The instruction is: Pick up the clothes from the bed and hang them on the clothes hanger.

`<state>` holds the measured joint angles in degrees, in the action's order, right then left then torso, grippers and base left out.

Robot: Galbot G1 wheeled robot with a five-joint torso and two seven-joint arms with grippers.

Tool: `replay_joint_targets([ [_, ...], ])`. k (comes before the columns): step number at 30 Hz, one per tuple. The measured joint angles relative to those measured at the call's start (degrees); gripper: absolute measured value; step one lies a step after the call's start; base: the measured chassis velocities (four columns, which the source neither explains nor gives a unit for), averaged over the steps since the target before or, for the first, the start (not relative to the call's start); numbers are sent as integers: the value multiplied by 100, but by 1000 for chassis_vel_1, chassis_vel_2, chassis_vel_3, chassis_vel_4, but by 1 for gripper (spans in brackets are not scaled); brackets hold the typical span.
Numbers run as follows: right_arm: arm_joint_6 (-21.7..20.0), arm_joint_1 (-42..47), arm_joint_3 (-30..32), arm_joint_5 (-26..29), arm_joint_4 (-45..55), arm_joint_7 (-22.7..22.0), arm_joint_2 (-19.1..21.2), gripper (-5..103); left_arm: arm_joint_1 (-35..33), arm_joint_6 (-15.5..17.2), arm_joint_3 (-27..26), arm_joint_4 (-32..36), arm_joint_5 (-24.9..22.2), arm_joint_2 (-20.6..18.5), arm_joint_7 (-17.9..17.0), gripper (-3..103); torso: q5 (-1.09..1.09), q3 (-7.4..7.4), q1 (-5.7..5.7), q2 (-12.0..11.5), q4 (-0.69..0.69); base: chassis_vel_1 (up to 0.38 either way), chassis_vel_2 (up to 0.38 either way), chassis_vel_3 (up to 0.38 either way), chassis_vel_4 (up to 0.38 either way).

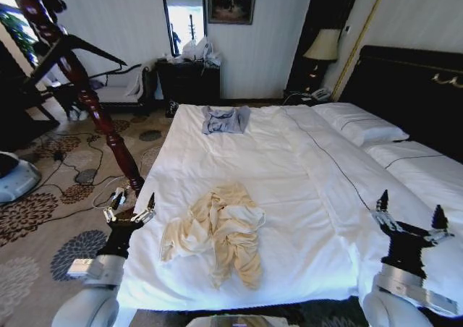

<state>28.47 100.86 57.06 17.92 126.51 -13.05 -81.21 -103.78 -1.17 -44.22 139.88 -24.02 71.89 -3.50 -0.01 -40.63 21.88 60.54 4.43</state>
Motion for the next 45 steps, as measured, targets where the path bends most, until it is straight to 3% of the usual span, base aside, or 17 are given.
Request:
replay_joint_targets([
  [3,-635,319,-165,119,225,-86,-86,100,-179,264,40,255,-375,66,173,100,2,1,-1,0,2,0,0,0,0],
  [4,-635,319,-165,119,225,-86,-86,100,-179,264,40,255,-375,66,173,100,2,1,-1,0,2,0,0,0,0],
  [6,-1101,548,-288,206,392,-148,-144,100,-181,324,69,261,-308,208,308,100,0,1,-1,0,3,0,0,0,0],
  [8,-1516,756,-396,282,538,-204,-196,100,-195,19,126,-53,377,340,393,100,2,1,-1,0,1,0,0,0,0],
  [9,-1516,756,-396,282,538,-204,-196,100,-195,19,126,-53,377,340,393,100,2,1,-1,0,1,0,0,0,0],
  [11,-1741,866,-454,322,616,-236,-226,100,-270,-345,164,-368,1293,450,304,100,-4,0,-1,0,3,0,0,0,0],
  [12,-1762,876,-462,326,625,-239,-230,100,-362,-369,178,-321,1379,473,275,100,-4,0,0,0,2,0,0,0,0],
  [15,-1771,879,-465,327,626,-241,-231,100,-497,-299,189,-59,1145,478,292,100,1,1,-1,1,-1,0,0,0,0],
  [17,-1780,883,-467,327,628,-237,-228,100,-494,-138,133,213,665,421,412,100,6,1,-1,1,2,0,0,0,0],
  [19,-1795,895,-470,328,636,-217,-221,100,-417,-108,101,160,609,399,418,100,4,1,-1,0,2,0,0,0,0],
  [23,-1808,971,-502,163,691,545,48,100,-351,-40,100,-50,421,477,404,100,0,0,-1,0,0,0,0,0,0],
  [26,-1753,915,-545,112,612,822,215,100,-374,-21,98,-50,412,497,404,100,0,0,-1,0,1,0,0,0,0],
  [32,-1398,702,-633,109,257,789,338,100,-373,86,163,-206,565,667,269,100,2,0,-1,0,2,0,0,0,0],
  [36,-1314,624,-709,45,97,708,390,100,-436,357,315,-339,503,837,103,100,1,0,0,0,2,0,0,0,0],
  [39,-1291,577,-750,20,28,680,415,100,-454,504,415,-468,142,957,-64,100,1,0,-1,0,1,0,0,0,0],
  [44,-1285,444,-874,-49,-98,546,456,100,-216,1253,425,-884,-1466,1126,-800,100,1,0,0,0,1,0,0,0,0],
  [45,-1285,444,-874,-49,-98,546,456,100,-216,1253,425,-884,-1466,1126,-800,100,1,0,0,0,1,0,0,0,0],
])
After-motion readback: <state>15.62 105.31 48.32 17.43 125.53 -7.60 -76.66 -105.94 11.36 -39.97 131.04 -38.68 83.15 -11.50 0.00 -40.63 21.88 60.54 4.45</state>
